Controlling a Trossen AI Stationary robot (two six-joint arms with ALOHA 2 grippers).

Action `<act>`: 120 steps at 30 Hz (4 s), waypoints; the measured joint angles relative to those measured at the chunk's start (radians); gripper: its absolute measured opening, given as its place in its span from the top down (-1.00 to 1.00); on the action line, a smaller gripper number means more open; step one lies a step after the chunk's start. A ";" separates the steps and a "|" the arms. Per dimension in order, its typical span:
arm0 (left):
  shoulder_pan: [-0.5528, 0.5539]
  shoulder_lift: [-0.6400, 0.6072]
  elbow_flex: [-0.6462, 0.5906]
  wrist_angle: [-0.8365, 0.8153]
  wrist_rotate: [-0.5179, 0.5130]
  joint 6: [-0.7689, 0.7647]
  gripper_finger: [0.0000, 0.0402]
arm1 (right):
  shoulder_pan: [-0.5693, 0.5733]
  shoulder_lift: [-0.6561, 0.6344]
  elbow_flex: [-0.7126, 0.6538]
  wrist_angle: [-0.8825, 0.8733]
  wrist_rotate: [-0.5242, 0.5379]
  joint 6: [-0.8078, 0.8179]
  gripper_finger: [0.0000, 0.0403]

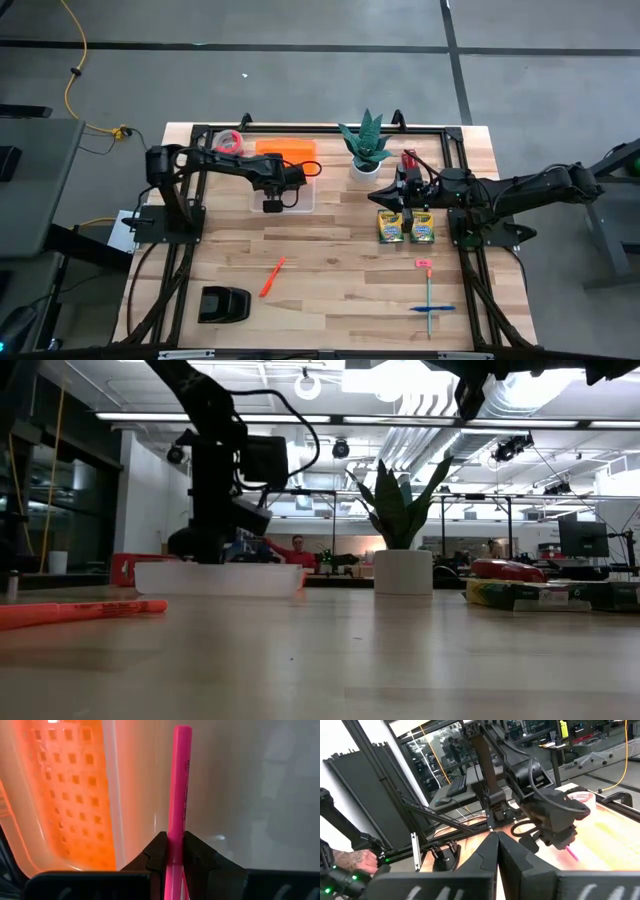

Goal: Pack school essentials
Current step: Put the pink pen into the orange supply box, then put the left yellow crayon box into the orange supply box

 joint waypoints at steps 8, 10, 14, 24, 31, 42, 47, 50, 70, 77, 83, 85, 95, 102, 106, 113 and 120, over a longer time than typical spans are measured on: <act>0.000 0.015 0.000 0.030 -0.026 0.057 0.83 | 0.000 0.000 0.000 0.000 0.000 0.000 1.00; 0.000 0.015 0.000 0.032 -0.035 0.056 0.79 | 0.000 0.000 0.000 0.000 0.000 0.000 1.00; 0.000 0.011 0.000 0.014 -0.038 0.051 0.62 | 0.000 0.000 0.000 0.000 0.000 0.000 1.00; -0.004 -0.092 0.001 -0.026 0.046 0.002 0.21 | 0.000 0.000 0.000 0.001 0.000 0.000 1.00; -0.007 -0.313 0.022 -0.021 0.184 -0.177 0.14 | 0.000 0.000 0.000 0.005 0.000 0.000 1.00; -0.097 -0.741 -0.035 0.652 0.467 -0.536 0.14 | 0.000 -0.001 0.000 0.008 0.001 -0.008 1.00; -0.233 -0.848 -0.222 1.020 0.387 -0.580 0.14 | 0.000 -0.001 0.000 0.009 0.001 -0.008 1.00; -0.301 -0.893 -0.322 1.095 0.300 -0.574 0.14 | 0.000 -0.001 0.000 0.009 0.001 -0.008 1.00; -0.336 -0.962 -0.405 1.095 0.246 -0.539 0.14 | 0.000 -0.001 0.000 0.008 0.000 -0.001 1.00; -0.336 -0.962 -0.405 1.093 0.247 -0.539 0.14 | 0.000 -0.001 0.000 0.008 0.004 0.005 1.00; -0.336 -0.962 -0.405 1.092 0.248 -0.536 0.14 | -0.036 0.004 0.107 -0.320 0.065 0.063 0.78; -0.336 -0.962 -0.405 1.092 0.249 -0.536 0.14 | -0.051 0.025 0.186 -0.527 0.114 0.063 0.62; -0.336 -0.962 -0.404 1.088 0.249 -0.537 0.14 | -0.213 0.217 0.314 -1.244 -0.076 -0.036 -0.02; -0.336 -0.962 -0.404 1.089 0.249 -0.539 0.14 | -0.290 0.345 0.240 -1.171 -0.187 -0.278 -0.04; -0.336 -0.962 -0.404 1.089 0.249 -0.539 0.14 | -0.316 0.421 0.237 -1.137 -0.249 -0.390 -0.04; -0.336 -0.962 -0.404 1.089 0.249 -0.539 0.14 | -0.329 0.553 0.236 -1.083 -0.256 -0.506 -0.04; -0.336 -0.962 -0.404 1.089 0.246 -0.539 0.14 | -0.328 0.654 0.236 -1.055 -0.255 -0.532 -0.03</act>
